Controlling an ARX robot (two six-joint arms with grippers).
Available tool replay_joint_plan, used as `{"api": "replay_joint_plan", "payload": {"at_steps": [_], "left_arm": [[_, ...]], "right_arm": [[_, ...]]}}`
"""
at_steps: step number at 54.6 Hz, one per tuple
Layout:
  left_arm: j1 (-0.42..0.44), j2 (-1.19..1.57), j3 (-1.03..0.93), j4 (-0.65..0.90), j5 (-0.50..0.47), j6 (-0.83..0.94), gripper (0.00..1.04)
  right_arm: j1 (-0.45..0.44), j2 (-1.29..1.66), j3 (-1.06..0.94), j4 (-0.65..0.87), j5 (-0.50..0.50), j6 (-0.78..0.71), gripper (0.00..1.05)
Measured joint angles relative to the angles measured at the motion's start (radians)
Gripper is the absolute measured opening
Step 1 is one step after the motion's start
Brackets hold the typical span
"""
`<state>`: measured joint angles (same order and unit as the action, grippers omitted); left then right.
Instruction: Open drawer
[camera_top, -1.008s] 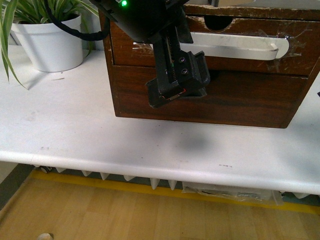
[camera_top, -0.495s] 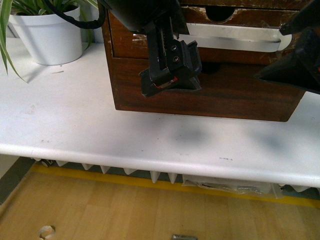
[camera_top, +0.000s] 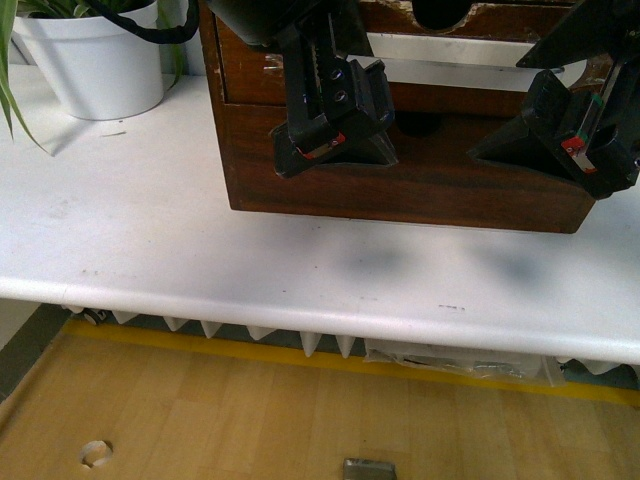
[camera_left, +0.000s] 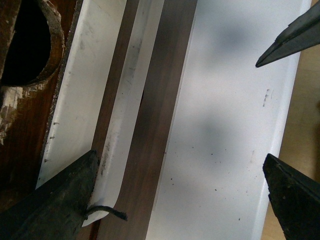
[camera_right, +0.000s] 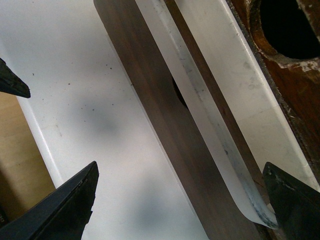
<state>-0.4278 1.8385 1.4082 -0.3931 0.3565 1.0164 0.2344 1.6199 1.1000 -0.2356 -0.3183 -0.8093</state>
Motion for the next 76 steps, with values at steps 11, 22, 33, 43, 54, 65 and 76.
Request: {"api": "replay_joint_plan", "payload": {"at_steps": [11,22,33,43,54,65,76], "left_arm": [[0.001,-0.002,0.002,-0.03,0.005,0.013,0.99],[0.0,-0.023,0.002,-0.105,0.018,0.051,0.99],[-0.015,-0.074,-0.028,-0.198,0.022,0.105,0.99],[-0.034,-0.137,-0.091,-0.225,0.032,0.108,0.99],[-0.05,-0.192,-0.136,-0.265,0.033,0.109,0.99],[-0.064,-0.256,-0.213,-0.159,0.029,0.055,0.99],[-0.071,-0.378,-0.341,0.089,0.059,-0.096,0.99]], "right_arm": [[0.003,0.01,0.016,-0.042,-0.008,-0.02,0.96],[0.012,0.001,0.03,-0.133,-0.044,-0.048,0.96],[0.024,-0.039,0.01,-0.219,-0.091,-0.085,0.96],[0.04,-0.093,-0.039,-0.259,-0.119,-0.098,0.96],[0.06,-0.136,-0.079,-0.277,-0.126,-0.1,0.96],[0.063,-0.177,-0.126,-0.191,-0.12,-0.063,0.96],[0.053,-0.303,-0.213,-0.068,-0.171,0.045,0.96]]}}
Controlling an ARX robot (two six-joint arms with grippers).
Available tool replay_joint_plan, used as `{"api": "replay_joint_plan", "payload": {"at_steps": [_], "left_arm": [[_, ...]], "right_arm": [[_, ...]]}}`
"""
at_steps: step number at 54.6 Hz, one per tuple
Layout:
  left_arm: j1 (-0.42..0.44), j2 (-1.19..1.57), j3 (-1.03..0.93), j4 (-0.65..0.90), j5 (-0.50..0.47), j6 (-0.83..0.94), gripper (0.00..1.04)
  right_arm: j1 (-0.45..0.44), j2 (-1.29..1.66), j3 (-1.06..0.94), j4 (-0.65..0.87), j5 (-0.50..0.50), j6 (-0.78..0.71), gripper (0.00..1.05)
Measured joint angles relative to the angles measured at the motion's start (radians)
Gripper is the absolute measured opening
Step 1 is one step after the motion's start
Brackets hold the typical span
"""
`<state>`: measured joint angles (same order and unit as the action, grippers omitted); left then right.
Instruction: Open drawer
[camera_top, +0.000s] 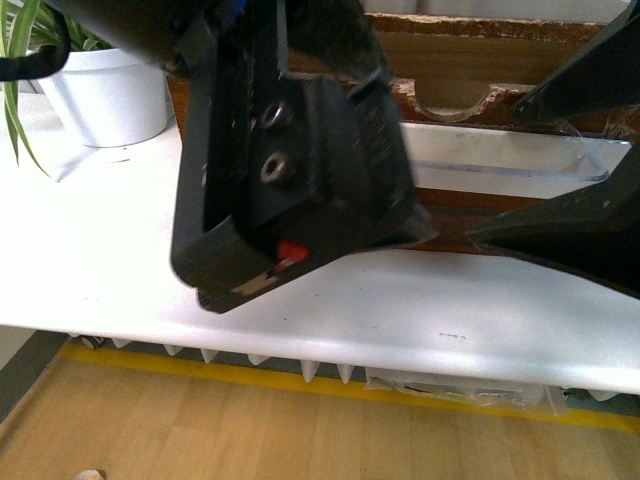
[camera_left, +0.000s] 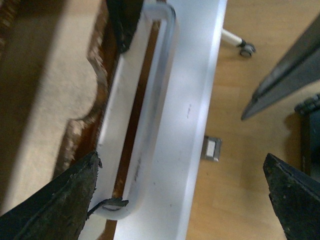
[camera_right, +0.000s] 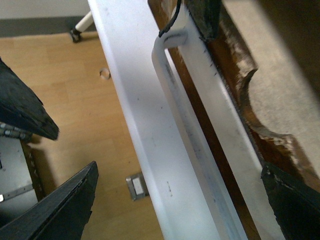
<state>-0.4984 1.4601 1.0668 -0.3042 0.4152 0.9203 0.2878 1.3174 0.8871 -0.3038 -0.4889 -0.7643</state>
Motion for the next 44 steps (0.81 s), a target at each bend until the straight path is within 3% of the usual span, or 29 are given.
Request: {"api": "replay_joint_plan", "payload": {"at_steps": [12,20,27,35,44], "left_arm": [[0.021,-0.15,-0.165,0.242,-0.08,-0.176,0.99],[0.09,-0.278,-0.359,0.412,-0.215,-0.307,0.99],[0.154,-0.399,-0.494,0.507,-0.324,-0.436,0.99],[0.274,-0.579,-0.635,0.508,-0.373,-0.621,0.99],[0.401,-0.864,-0.773,0.362,-0.409,-0.836,0.99]], "right_arm": [[-0.036,-0.161,-0.135,0.149,0.054,0.116,0.96],[-0.092,-0.322,-0.288,0.325,0.162,0.263,0.96],[-0.161,-0.467,-0.386,0.378,0.201,0.371,0.96],[-0.226,-0.653,-0.481,0.355,0.252,0.477,0.96],[-0.227,-0.887,-0.58,0.28,0.376,0.621,0.96]]}}
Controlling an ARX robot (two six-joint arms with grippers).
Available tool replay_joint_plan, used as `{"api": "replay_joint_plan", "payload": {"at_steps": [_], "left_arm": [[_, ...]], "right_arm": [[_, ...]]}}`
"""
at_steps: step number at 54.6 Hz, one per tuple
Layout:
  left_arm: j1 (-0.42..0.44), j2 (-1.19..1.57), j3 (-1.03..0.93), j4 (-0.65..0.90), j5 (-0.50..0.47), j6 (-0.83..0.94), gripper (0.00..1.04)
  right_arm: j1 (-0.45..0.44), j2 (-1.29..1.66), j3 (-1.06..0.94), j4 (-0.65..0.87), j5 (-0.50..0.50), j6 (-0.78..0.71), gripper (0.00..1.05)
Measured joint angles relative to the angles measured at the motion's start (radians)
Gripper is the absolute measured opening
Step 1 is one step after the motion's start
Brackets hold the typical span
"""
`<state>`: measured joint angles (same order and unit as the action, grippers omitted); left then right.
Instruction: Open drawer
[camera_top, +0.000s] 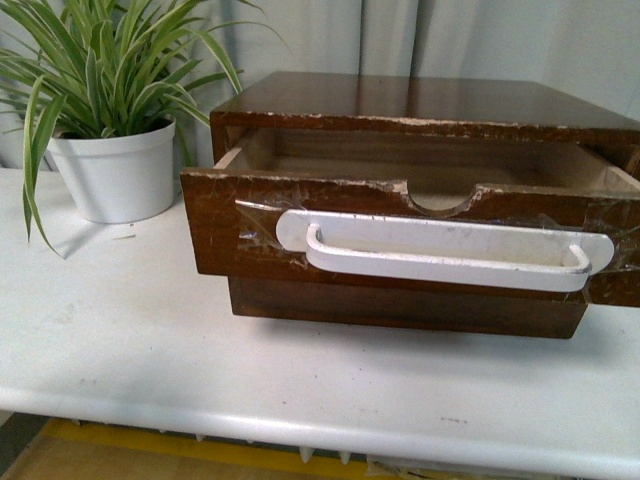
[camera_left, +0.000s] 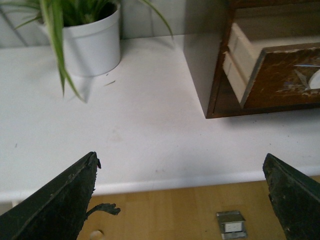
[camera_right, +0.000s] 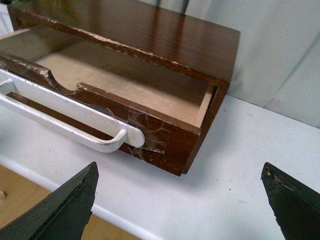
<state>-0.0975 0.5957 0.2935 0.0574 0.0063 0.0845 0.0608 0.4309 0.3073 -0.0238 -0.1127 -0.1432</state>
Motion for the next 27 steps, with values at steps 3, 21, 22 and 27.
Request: {"api": "replay_joint_plan", "payload": {"at_steps": [3,21,22,27], "left_arm": [[0.023,-0.093,-0.03,-0.068,-0.032,-0.051,0.99],[0.051,-0.31,-0.075,-0.243,-0.056,-0.159,0.99],[0.056,-0.315,-0.08,-0.232,-0.049,-0.156,0.98],[0.088,-0.422,-0.164,-0.096,-0.01,-0.122,0.82]], "right_arm": [[0.009,-0.073,-0.026,-0.044,0.039,0.04,0.96],[-0.048,-0.266,-0.089,-0.107,0.122,0.216,0.96],[-0.048,-0.266,-0.09,-0.107,0.121,0.219,0.96],[-0.053,-0.282,-0.113,-0.053,0.114,0.201,0.89]]}}
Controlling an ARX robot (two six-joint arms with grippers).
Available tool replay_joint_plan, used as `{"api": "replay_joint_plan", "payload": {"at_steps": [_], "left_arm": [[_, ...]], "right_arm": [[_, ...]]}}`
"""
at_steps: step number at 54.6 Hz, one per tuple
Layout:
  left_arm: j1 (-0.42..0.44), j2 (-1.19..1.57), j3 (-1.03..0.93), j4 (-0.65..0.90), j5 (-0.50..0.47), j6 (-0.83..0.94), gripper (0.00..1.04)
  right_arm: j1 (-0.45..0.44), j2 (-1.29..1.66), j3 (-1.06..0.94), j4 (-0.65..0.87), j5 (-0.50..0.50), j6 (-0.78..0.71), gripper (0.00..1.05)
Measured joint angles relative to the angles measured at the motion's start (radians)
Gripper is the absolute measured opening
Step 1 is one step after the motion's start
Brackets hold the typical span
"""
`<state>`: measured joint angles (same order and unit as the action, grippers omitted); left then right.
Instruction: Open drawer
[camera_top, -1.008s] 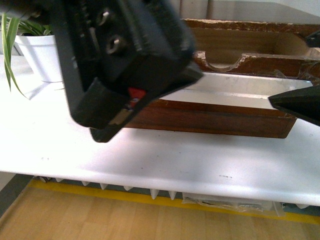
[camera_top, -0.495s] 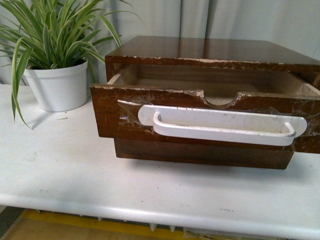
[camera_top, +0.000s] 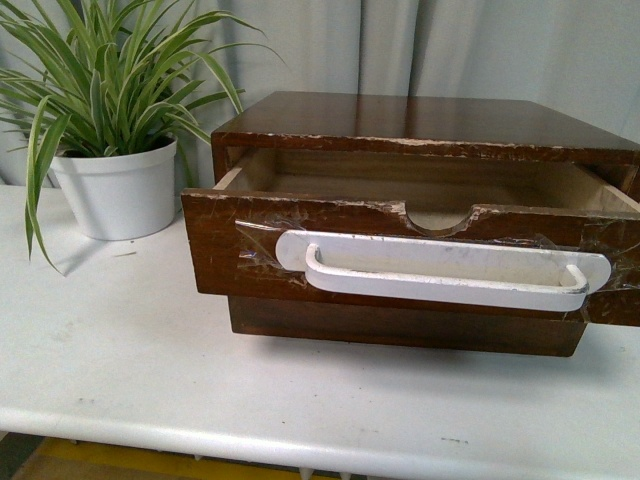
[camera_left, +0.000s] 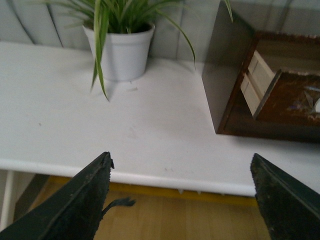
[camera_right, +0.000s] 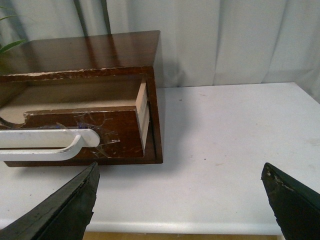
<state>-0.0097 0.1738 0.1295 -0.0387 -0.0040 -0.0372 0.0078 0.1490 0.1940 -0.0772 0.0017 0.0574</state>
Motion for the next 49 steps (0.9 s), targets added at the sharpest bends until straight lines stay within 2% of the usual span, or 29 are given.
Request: {"api": "replay_joint_plan", "payload": {"at_steps": [4,10,22,24,26,49], "left_arm": [[0.004,-0.07,-0.024,0.016,-0.001,0.011,0.71],[0.006,-0.099,-0.039,0.024,0.001,0.022,0.5],[0.006,-0.119,-0.068,0.027,0.001,0.029,0.12],[0.006,-0.123,-0.072,0.027,0.001,0.029,0.05],[0.006,-0.126,-0.078,0.027,0.001,0.03,0.04],[0.007,-0.172,-0.119,0.033,0.003,0.03,0.04]], "right_arm": [[-0.003,-0.022,-0.031,0.039,0.002,-0.027,0.76],[-0.005,-0.043,-0.064,0.051,-0.002,-0.046,0.55],[-0.005,-0.071,-0.105,0.06,-0.002,-0.053,0.19],[-0.005,-0.076,-0.111,0.062,-0.002,-0.053,0.1],[-0.005,-0.081,-0.117,0.063,-0.002,-0.053,0.02],[-0.005,-0.144,-0.187,0.074,-0.002,-0.056,0.01]]}}
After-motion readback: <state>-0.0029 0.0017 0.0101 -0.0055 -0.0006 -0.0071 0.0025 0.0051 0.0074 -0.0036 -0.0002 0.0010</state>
